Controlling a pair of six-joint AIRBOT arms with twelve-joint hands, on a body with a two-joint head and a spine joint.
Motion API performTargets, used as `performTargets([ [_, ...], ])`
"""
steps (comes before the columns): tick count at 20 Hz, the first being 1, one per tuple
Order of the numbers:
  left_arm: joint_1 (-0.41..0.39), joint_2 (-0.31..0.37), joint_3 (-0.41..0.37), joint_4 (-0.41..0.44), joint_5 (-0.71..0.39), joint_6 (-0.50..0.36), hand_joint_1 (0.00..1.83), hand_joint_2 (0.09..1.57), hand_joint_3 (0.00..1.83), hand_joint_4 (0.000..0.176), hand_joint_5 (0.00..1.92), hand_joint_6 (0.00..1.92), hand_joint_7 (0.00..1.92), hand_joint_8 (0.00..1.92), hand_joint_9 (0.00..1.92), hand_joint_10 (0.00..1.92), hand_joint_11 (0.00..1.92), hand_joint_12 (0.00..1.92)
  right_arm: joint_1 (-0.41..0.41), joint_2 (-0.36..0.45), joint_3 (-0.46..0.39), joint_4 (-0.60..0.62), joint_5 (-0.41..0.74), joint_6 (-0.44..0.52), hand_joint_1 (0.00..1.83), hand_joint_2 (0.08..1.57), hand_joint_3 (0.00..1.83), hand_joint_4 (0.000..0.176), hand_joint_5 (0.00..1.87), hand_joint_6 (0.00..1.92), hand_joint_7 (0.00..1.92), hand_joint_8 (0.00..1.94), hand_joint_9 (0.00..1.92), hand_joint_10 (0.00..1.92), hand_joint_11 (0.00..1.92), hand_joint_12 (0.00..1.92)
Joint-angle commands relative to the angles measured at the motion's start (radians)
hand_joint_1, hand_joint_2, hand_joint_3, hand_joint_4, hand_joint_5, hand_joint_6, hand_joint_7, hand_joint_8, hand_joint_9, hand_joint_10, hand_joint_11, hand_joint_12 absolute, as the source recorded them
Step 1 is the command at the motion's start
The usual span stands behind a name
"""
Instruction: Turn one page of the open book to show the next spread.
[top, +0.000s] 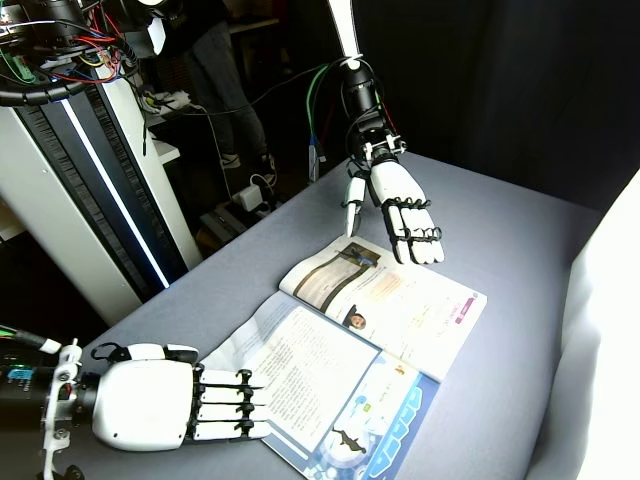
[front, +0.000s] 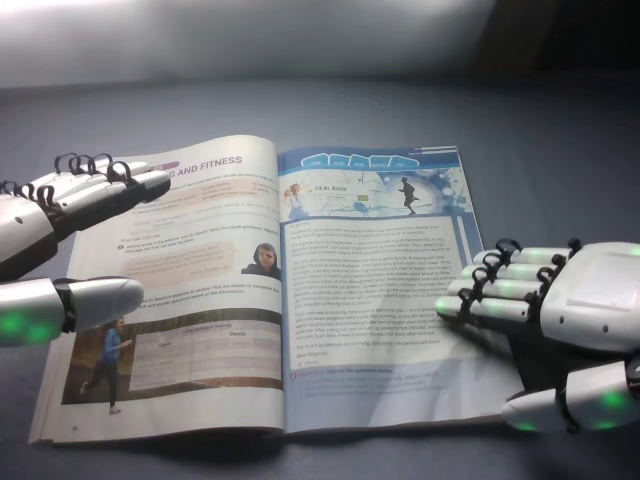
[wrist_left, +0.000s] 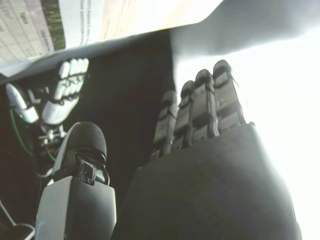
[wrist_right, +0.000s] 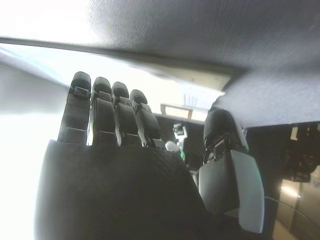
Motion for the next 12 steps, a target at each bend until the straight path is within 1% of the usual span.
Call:
performTargets([
  [1,-0.002,0.011,-0.003,-0.031,-0.128,-0.002,0.22,1.32,0.0,0.038,0.04,0.0,0.0,0.0,0.0,0.0,0.0,0.0,0.011,-0.003,0.005,0.01,0.073,0.005,0.01,1.22,0.0,0.0,0.0,0.0,0.0,0.0,0.0,0.0,0.0,0.0],
  [2,0.002,0.011,-0.005,-0.033,-0.13,-0.002,0.21,1.32,0.0,0.051,0.02,0.0,0.0,0.0,0.0,0.0,0.0,0.0,0.011,-0.01,0.009,0.01,0.068,0.005,0.01,1.22,0.0,0.0,0.0,0.0,0.0,0.0,0.0,0.0,0.0,0.0],
  [3,0.006,0.011,-0.006,-0.036,-0.131,-0.002,0.21,1.32,0.0,0.049,0.01,0.0,0.0,0.0,0.0,0.0,0.0,0.0,0.011,-0.018,0.014,0.01,0.067,0.005,0.01,1.22,0.0,0.0,0.0,0.0,0.0,0.0,0.0,0.0,0.0,0.0],
  [4,0.011,0.011,-0.007,-0.039,-0.132,-0.002,0.26,1.32,0.0,0.05,0.02,0.0,0.0,0.0,0.0,0.0,0.0,0.0,0.011,-0.028,0.02,0.01,0.067,0.007,0.02,1.23,0.0,0.0,0.0,0.0,0.0,0.0,0.0,0.0,0.0,0.0],
  [5,0.015,0.01,-0.007,-0.043,-0.133,-0.002,0.27,1.32,0.0,0.042,0.02,0.0,0.0,0.0,0.0,0.0,0.0,0.0,0.012,-0.041,0.027,0.01,0.068,0.007,0.01,1.23,0.0,0.0,0.0,0.0,0.0,0.0,0.0,0.0,0.0,0.0],
  [7,0.023,0.009,-0.009,-0.048,-0.133,-0.002,0.24,1.32,0.0,0.043,0.02,0.0,0.0,0.0,0.0,0.0,0.0,0.0,0.015,-0.063,0.04,0.01,0.073,0.007,0.02,1.23,0.0,0.0,0.0,0.0,0.0,0.0,0.0,0.0,0.0,0.0],
  [9,0.039,0.007,-0.012,-0.061,-0.135,-0.002,0.21,1.31,0.0,0.032,0.04,0.01,0.0,0.0,0.0,0.0,0.0,0.0,0.027,-0.093,0.057,0.012,0.084,0.007,0.0,1.22,0.0,0.0,0.0,0.0,0.0,0.0,0.0,0.0,0.0,0.0],
  [11,0.061,0.002,-0.014,-0.08,-0.143,-0.002,0.2,1.31,0.0,0.038,0.03,0.01,0.0,0.0,0.0,0.0,0.0,0.0,0.04,-0.125,0.076,0.015,0.104,0.007,0.0,1.21,0.0,0.0,0.0,0.0,0.0,0.0,0.0,0.0,0.0,0.0],
  [12,0.072,0.0,-0.015,-0.09,-0.148,-0.002,0.2,1.31,0.0,0.032,0.04,0.01,0.0,0.0,0.0,0.0,0.0,0.0,0.047,-0.138,0.085,0.022,0.118,0.007,0.0,1.2,0.0,0.0,0.0,0.0,0.0,0.0,0.0,0.0,0.0,0.0],
])
